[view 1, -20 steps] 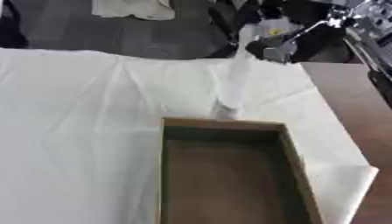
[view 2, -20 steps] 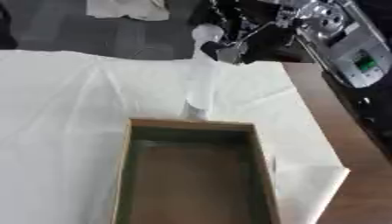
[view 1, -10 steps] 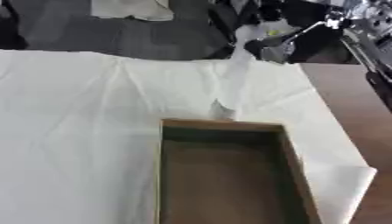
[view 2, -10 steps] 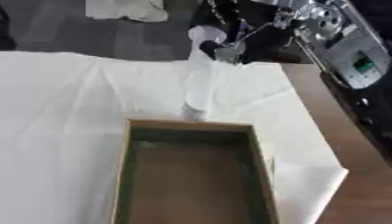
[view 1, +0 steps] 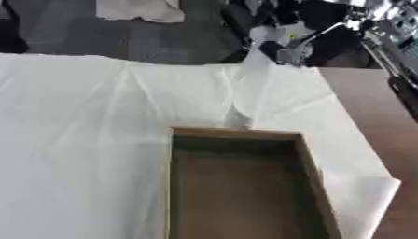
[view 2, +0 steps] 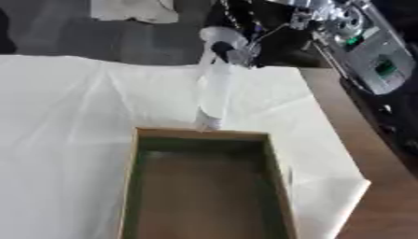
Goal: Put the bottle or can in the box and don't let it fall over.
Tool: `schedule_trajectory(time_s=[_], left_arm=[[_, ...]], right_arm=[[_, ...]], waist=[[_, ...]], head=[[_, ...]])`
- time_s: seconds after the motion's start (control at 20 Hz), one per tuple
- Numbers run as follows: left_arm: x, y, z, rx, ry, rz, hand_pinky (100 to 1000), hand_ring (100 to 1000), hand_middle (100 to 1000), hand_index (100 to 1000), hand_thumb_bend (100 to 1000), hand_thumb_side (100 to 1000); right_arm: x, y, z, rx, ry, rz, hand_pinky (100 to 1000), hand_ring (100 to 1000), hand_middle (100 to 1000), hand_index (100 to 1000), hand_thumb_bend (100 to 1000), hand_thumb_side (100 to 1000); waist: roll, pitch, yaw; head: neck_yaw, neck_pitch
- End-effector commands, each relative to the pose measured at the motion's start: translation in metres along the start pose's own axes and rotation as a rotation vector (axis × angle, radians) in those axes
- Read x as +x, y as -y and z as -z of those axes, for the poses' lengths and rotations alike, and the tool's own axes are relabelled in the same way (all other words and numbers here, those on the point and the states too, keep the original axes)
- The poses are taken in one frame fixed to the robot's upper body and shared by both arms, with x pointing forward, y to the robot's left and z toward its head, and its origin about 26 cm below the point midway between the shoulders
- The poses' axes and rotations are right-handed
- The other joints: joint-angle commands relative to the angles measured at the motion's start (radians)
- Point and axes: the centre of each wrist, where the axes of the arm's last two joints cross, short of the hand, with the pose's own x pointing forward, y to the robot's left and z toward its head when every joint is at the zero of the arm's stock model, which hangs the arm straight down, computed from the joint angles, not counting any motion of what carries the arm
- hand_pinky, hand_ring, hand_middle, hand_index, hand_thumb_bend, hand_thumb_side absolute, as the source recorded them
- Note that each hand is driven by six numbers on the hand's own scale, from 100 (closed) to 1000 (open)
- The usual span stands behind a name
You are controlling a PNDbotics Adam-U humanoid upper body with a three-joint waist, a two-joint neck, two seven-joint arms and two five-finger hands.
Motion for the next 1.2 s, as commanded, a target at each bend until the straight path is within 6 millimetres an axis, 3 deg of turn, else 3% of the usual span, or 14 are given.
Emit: schedule_trajectory(time_s=[0.05, 0.45, 0.75, 0.9, 1.2], left_arm=[[0.0089, -0.0015, 0.0027, -0.012, 0.028, 0.007, 801, 847, 812, 830, 260, 1000], [0.0093, -0.001, 0.003, -0.013, 0.03, 0.002, 802, 845, 812, 829, 261, 1000], [0.0094, -0.0006, 0.0028, -0.015, 0.03, -0.001, 802, 845, 813, 827, 262, 1000], [0.0096, -0.0003, 0.0028, -0.016, 0.032, -0.004, 802, 844, 813, 825, 263, 1000], [0.0088, -0.0001, 0.0024, -0.017, 0.028, -0.007, 801, 844, 814, 823, 264, 1000]], right_arm=[[0.0085, 0.0118, -0.0074, -0.018, -0.008, -0.031, 745, 613, 541, 669, 150, 100], [0.0085, 0.0112, -0.0081, -0.021, -0.01, -0.034, 741, 612, 548, 677, 140, 100], [0.0087, 0.0115, -0.009, -0.027, -0.015, -0.043, 655, 575, 560, 693, 155, 100], [0.0086, 0.0112, -0.0092, -0.028, -0.02, -0.051, 704, 550, 562, 694, 151, 100], [0.0093, 0.0109, -0.0092, -0.035, -0.016, -0.05, 698, 536, 550, 684, 130, 100]], waist=[[0.005, -0.021, 0.001], [0.004, -0.018, -0.001], [0.005, -0.016, -0.003], [0.005, -0.014, -0.003], [0.005, -0.012, -0.005]], head=[[-0.003, -0.011], [-0.004, -0.013], [-0.008, -0.014], [-0.009, -0.015], [-0.01, -0.012]])
